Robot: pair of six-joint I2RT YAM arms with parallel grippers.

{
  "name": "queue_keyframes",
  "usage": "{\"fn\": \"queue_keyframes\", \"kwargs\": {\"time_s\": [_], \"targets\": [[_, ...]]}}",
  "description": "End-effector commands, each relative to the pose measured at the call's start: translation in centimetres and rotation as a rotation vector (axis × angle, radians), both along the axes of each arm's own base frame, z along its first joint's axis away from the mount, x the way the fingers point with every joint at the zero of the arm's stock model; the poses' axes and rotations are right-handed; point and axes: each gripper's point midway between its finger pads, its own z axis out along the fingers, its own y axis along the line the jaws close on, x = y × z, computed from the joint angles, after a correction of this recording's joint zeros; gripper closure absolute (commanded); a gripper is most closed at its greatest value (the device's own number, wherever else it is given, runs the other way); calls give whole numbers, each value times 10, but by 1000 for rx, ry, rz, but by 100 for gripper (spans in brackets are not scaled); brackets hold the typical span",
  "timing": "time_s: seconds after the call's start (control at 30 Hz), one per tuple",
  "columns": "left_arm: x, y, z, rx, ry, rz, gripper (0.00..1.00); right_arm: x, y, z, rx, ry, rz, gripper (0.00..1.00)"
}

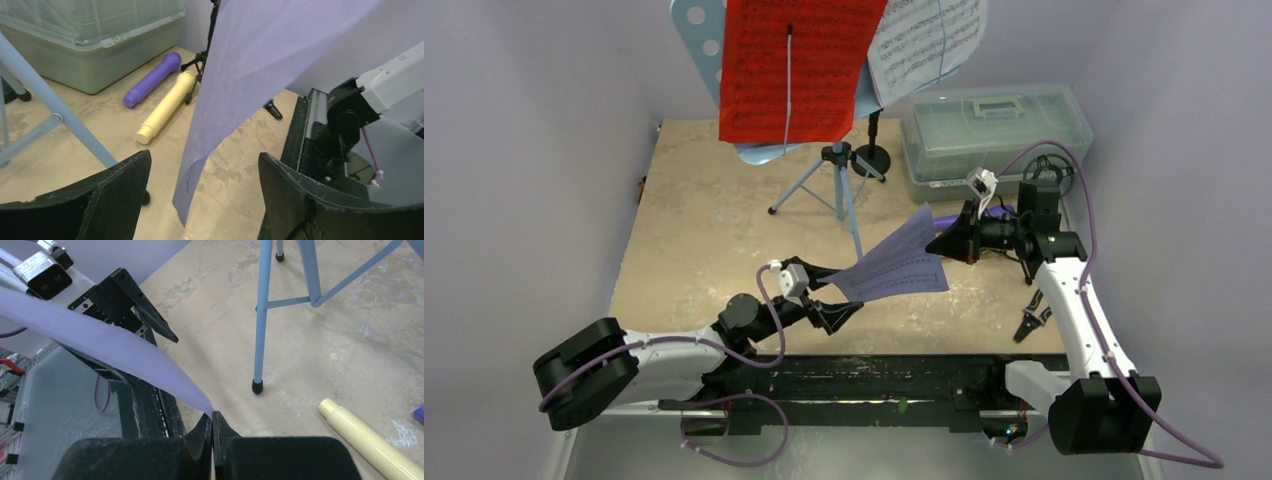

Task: Pack up the instrument practice props
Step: Pick up the sheet music from the music stand.

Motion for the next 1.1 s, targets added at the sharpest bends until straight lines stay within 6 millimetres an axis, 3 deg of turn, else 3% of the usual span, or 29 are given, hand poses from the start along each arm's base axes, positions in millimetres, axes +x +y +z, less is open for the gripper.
{"fn": "queue_keyframes", "kwargs": {"time_s": [0.0, 0.1, 0.2, 0.23, 0.33, 0.37, 0.43, 0.53, 0.77, 0.93, 1.07], "targets": [[20, -4, 47, -125, -98, 85, 29, -2, 3, -1, 28, -8, 41, 100], [19, -12, 49, -151, -75, 51, 54, -1, 4, -7, 32, 10, 57, 100], [19, -11, 44, -171, -47, 53, 100, -3, 5, -10, 36, 10, 84, 100], [21, -7, 40, -174, -21, 71, 100, -4, 5, -11, 37, 7, 95, 100], [41, 13, 27, -176, 138, 178, 100, -4, 4, -9, 8, -47, 128, 34], [49, 20, 20, -158, 200, 216, 100, -4, 1, -8, -18, -78, 134, 21], [62, 38, 12, -126, 306, 306, 100, 1, -5, -10, -71, -118, 122, 7], [76, 74, 3, -73, 417, 489, 100, 14, -16, -6, -74, -155, 41, 1], [91, 156, -6, 50, 486, 888, 100, 32, -53, -9, -75, -185, -140, 1], [107, 193, 5, 9, 479, 1070, 100, 30, -58, -9, -92, -210, -169, 1], [131, 223, 15, -29, 486, 1191, 100, 30, -61, -10, -112, -223, -195, 1]]}}
